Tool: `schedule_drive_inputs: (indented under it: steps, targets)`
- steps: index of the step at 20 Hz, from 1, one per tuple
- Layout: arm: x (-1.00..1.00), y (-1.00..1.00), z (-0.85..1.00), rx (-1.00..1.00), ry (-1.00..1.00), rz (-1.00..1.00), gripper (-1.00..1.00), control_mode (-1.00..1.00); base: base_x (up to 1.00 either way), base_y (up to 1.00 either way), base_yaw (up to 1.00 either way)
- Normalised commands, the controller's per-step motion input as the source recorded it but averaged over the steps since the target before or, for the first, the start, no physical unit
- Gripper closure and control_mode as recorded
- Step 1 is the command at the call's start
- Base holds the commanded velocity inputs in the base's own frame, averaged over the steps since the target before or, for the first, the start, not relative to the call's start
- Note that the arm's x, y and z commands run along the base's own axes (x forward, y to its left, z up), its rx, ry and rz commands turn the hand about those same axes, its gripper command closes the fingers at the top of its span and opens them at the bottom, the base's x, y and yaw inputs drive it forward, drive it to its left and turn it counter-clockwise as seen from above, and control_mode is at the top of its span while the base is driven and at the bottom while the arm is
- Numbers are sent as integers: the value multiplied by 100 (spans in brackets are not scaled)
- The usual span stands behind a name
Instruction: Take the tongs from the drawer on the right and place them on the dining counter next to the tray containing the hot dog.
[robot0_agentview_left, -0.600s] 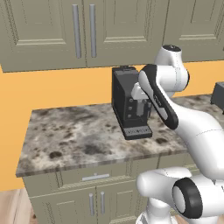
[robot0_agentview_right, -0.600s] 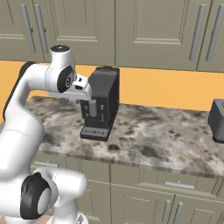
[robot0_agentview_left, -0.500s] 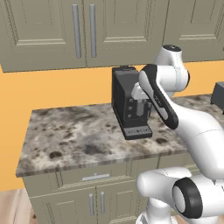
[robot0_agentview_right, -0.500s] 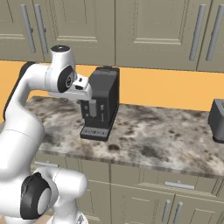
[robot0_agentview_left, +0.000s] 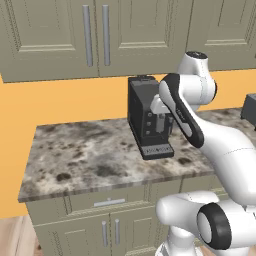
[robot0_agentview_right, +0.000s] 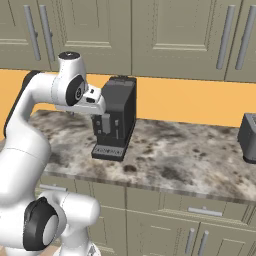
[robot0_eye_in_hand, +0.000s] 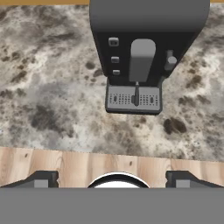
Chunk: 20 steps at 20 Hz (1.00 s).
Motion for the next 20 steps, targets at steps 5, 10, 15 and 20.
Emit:
schedule_drive_inputs:
  steps: [5, 10, 15, 20]
  targets:
    - [0, -32, -1, 9, 0, 0, -100, -100, 0, 0, 0]
    - [-4, -53, -21, 3, 0, 0, -100, -100, 0, 0, 0]
    - [-16, -40, -29, 0, 0, 0, -100, -100, 0, 0, 0]
    - [-20, -22, -38, -1, -1, 0, -100, -100, 0, 0, 0]
